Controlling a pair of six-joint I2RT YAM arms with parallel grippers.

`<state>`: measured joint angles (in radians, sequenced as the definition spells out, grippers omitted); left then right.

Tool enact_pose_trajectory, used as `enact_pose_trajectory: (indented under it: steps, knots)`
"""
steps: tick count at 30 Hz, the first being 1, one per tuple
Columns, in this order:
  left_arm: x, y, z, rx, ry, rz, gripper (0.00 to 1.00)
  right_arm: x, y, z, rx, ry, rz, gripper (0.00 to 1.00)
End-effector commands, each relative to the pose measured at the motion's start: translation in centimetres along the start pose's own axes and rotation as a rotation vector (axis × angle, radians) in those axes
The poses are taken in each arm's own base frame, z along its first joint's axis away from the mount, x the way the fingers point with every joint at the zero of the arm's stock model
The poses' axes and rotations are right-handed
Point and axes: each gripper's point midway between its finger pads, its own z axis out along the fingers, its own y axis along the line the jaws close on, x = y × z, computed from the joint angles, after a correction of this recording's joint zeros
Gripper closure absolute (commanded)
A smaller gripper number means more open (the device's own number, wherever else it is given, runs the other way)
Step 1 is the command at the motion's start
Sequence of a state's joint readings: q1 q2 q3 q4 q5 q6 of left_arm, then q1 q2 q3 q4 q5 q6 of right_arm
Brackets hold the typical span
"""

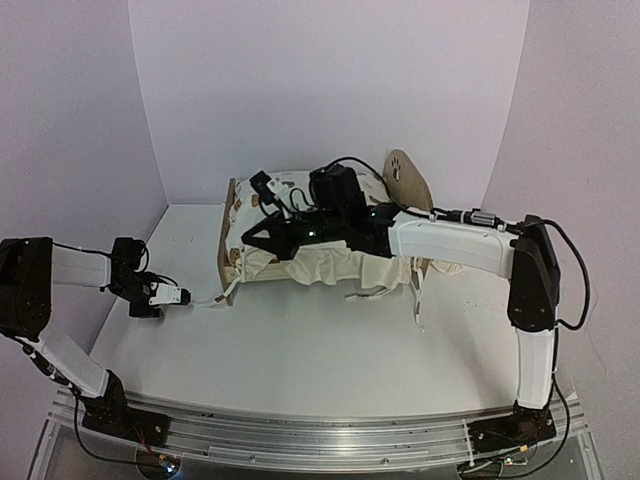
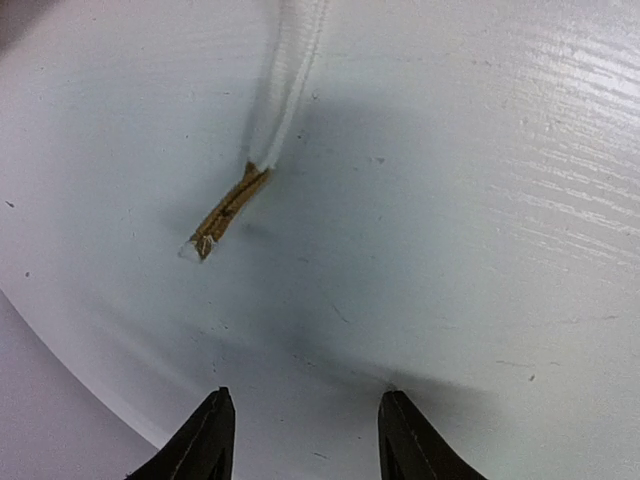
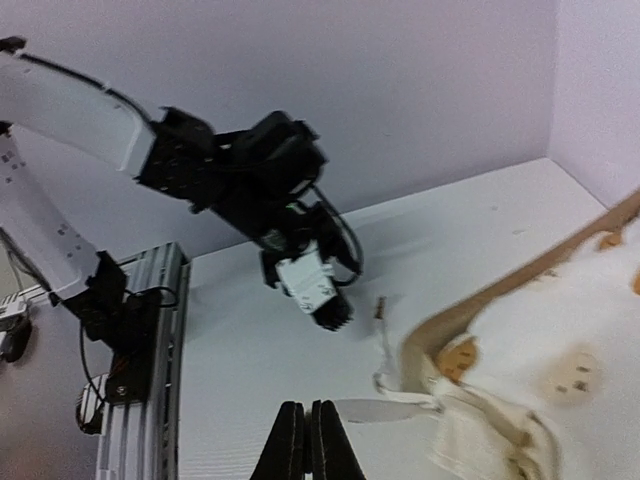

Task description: Set up the pet bed

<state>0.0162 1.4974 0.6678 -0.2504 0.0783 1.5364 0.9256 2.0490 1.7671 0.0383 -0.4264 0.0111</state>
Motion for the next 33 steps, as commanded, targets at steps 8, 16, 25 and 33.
enact_pose_trajectory:
  steps: [8,16,25,33]
  knots:
    - [-2.0,2.0,-1.2,0.057,-0.098,-0.205,0.47,10.5,9.1,9.0,-0.164,0.185,0.086,0.82]
    - [-6.8,8.8,-6.9,0.028,-0.354,-0.337,0.33,17.9,8.0,3.0,-0.035,0.599,0.036,0.02]
    - [-19.0,14.1,-15.3,-0.096,-0.616,-0.296,0.3,5.4,-3.2,-14.8,0.5,0.297,0.366,0.12]
    - [-26.5,12.6,-13.9,-0.127,-0.602,-0.153,0.25,4.0,-14.9,-25.2,1.012,0.197,0.393,0.49]
